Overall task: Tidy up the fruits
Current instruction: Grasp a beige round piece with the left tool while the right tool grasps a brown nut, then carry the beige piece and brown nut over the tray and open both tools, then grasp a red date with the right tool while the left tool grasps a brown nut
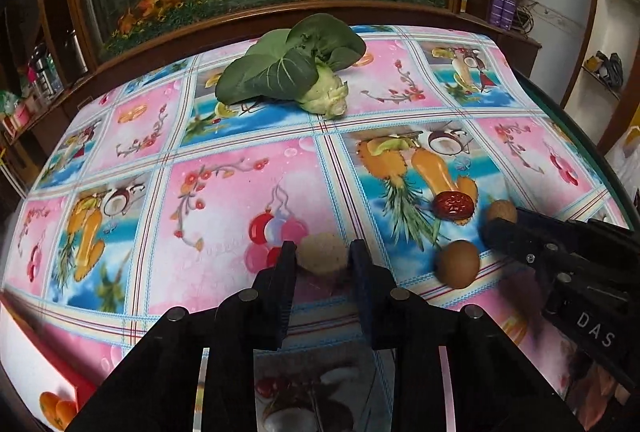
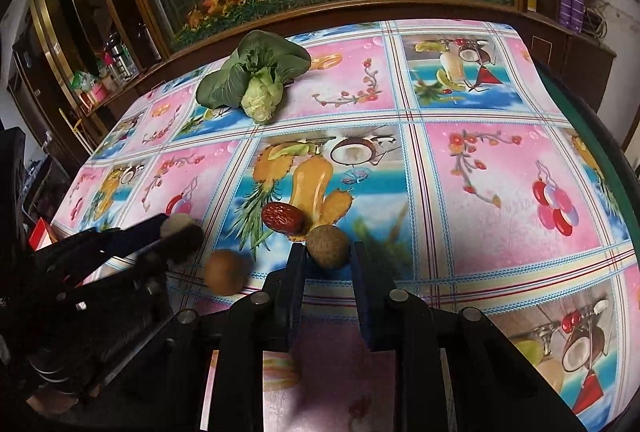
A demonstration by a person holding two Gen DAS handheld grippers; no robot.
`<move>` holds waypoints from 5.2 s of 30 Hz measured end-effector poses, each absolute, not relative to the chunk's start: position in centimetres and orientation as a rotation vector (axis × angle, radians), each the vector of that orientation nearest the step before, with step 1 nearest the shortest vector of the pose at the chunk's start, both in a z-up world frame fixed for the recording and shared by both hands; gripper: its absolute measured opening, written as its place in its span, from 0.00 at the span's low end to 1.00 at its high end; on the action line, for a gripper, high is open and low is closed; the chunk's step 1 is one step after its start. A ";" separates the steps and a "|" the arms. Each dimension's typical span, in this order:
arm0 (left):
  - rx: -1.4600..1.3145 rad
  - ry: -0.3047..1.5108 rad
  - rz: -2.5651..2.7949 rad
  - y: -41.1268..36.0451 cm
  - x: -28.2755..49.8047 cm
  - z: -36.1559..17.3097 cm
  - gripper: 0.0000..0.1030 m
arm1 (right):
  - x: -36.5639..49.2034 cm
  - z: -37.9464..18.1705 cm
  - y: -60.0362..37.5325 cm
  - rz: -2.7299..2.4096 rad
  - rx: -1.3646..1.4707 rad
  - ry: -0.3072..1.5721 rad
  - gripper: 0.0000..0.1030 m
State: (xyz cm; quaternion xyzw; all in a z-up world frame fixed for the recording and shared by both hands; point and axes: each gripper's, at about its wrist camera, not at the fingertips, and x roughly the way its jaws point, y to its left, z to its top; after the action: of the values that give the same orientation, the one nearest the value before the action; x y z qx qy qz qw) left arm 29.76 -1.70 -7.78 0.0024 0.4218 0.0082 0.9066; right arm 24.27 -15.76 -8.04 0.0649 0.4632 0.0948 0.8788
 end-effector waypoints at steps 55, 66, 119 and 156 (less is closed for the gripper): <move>-0.111 0.818 -0.068 0.0 5.6 -1.9 0.24 | 3.2 -2.2 -11.9 0.154 0.102 0.854 0.23; -0.150 0.785 0.016 4.2 2.7 -0.1 0.24 | 3.1 -0.8 -9.7 0.216 0.083 0.829 0.23; -0.368 0.753 0.491 25.8 -0.1 -0.8 0.24 | 11.6 -2.4 16.7 0.761 -0.130 0.879 0.22; -0.132 0.743 0.130 3.6 12.0 -1.1 0.99 | 20.5 -7.1 -16.2 0.136 -0.017 0.964 0.54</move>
State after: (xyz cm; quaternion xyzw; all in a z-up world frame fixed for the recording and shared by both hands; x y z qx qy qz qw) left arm 11.96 3.56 -1.12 -0.0642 0.3627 0.0633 0.9275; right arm 20.47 -16.17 -7.05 -0.0079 0.4633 0.0653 0.8838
